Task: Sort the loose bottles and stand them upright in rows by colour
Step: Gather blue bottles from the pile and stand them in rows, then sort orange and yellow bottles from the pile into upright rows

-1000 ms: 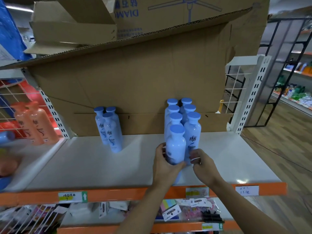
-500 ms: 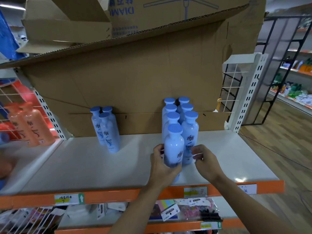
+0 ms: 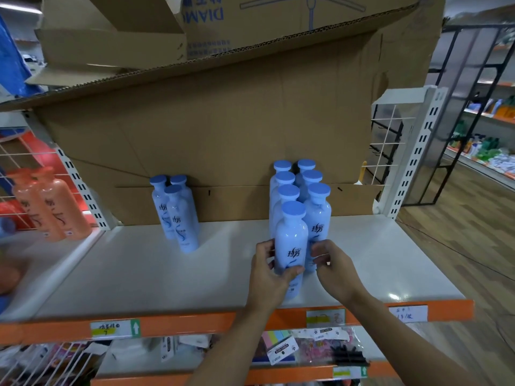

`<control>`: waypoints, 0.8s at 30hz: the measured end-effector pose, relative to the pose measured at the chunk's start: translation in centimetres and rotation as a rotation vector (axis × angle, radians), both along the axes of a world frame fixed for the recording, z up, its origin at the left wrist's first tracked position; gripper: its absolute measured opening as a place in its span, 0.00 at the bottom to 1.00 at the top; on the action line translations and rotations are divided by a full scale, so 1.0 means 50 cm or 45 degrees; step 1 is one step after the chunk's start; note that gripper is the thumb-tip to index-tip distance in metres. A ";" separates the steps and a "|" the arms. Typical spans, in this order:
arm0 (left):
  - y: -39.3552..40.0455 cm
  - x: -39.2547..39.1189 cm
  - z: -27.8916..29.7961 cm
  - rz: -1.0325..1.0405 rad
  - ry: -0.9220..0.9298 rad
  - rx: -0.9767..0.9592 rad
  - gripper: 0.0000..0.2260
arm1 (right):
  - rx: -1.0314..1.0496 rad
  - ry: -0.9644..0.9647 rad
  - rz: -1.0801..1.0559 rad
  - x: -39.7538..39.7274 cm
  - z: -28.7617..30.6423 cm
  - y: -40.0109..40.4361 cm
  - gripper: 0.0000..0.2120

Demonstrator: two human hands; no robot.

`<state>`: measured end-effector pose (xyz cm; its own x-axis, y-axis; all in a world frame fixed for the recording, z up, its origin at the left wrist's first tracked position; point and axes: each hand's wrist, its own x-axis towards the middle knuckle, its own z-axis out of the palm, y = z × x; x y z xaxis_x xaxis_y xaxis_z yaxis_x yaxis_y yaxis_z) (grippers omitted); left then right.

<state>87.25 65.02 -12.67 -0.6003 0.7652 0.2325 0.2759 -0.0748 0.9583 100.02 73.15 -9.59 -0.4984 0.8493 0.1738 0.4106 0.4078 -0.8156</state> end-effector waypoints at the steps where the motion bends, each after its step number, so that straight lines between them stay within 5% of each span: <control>1: 0.000 -0.001 0.000 -0.005 0.001 0.001 0.28 | -0.004 -0.006 -0.003 0.000 0.000 -0.003 0.15; 8: -0.047 -0.029 -0.004 -0.026 0.144 -0.174 0.30 | 0.079 0.054 0.012 0.005 -0.004 -0.085 0.11; 12: -0.135 -0.110 0.006 0.216 0.330 -0.208 0.18 | 0.124 -0.007 0.209 -0.060 -0.011 -0.151 0.11; 17: -0.296 -0.277 0.028 0.567 0.628 -0.356 0.21 | -0.011 -0.079 0.434 -0.251 -0.007 -0.236 0.15; 24: -0.603 -0.549 0.076 0.943 0.677 -0.571 0.18 | -0.055 -0.005 0.692 -0.587 0.008 -0.412 0.18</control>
<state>59.78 34.86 -8.89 -0.8614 0.3251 0.3902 0.5054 0.6241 0.5959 70.67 52.57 -9.20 -0.8683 0.4753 0.1417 0.1530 0.5285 -0.8350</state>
